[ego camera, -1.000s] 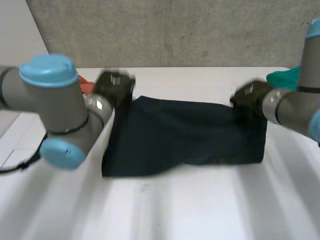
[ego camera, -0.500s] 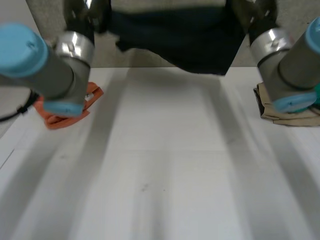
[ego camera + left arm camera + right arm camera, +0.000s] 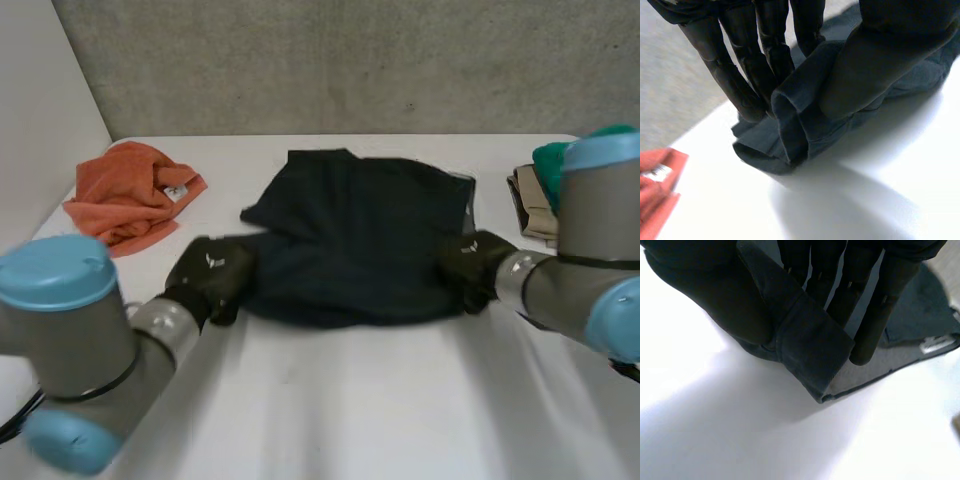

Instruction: Fold the laundry.

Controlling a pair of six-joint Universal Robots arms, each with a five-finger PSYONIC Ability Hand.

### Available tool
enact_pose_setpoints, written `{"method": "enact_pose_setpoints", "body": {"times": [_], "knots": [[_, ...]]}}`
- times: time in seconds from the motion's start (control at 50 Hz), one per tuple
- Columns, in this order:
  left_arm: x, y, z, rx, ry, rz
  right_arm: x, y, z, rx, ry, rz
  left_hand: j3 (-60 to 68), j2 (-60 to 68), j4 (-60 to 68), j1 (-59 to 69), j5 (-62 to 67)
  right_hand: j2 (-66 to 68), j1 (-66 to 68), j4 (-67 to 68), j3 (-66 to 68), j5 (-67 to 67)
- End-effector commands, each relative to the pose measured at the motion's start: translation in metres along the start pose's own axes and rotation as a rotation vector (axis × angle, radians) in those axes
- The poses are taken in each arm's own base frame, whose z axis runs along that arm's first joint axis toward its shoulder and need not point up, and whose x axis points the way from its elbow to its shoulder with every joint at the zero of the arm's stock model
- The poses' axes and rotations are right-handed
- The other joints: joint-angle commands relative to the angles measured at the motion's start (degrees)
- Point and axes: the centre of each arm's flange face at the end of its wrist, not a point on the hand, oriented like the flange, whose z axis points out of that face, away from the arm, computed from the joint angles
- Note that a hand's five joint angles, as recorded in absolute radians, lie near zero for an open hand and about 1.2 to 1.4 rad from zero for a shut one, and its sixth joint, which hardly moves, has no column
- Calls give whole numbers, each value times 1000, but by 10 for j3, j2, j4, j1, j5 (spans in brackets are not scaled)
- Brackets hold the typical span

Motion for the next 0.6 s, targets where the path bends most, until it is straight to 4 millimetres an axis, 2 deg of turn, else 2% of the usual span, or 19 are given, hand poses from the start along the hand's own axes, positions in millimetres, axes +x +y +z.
{"method": "enact_pose_setpoints", "body": {"times": [0.02,0.04,0.12,0.18,0.24,0.32,0.34,0.4,0.42,0.46,0.48,0.54,0.56,0.6], "knots": [[22,-2,-69,-249,193,109,-1,12,-54,-276,-129,-162,118,112,114,141,122,123,166,113,117,120],[27,-3,-85,-314,240,145,-2,16,-63,-325,-174,-193,118,112,114,141,122,123,166,113,117,120],[35,-6,-118,-464,340,209,-6,23,-79,-397,-257,-227,118,112,114,141,122,123,166,113,117,120],[39,-14,-131,-524,394,235,-9,26,-86,-406,-291,-227,118,112,114,141,122,123,166,113,117,120],[40,-22,-133,-517,403,245,-10,27,-86,-397,-304,-220,118,112,114,141,122,123,166,113,117,120],[37,-36,-104,-400,339,254,-1,25,-80,-354,-278,-197,118,112,114,141,122,123,166,113,117,120],[33,-41,-84,-338,288,254,6,22,-73,-322,-237,-180,118,112,114,141,122,123,166,113,117,120],[25,-49,-50,-237,195,253,18,17,-60,-263,-143,-116,118,112,114,141,122,123,166,113,117,120],[18,-56,-26,-165,126,247,27,13,-51,-213,-74,-63,118,112,114,141,122,123,166,113,117,120],[10,-63,0,-85,53,244,36,11,-40,-163,-12,-15,118,112,114,141,122,123,166,113,117,120],[3,-71,24,-2,-12,239,43,9,-31,-118,42,28,118,112,114,141,122,123,166,113,117,120],[-8,-79,58,101,-96,238,51,5,-18,-48,111,67,118,112,114,141,122,123,166,113,117,120],[-12,-83,79,164,-137,234,56,4,-9,-2,154,74,118,112,114,141,122,123,166,113,117,120],[-17,-87,98,227,-168,226,61,2,-1,50,196,72,118,112,114,141,122,123,166,113,117,120]]}}
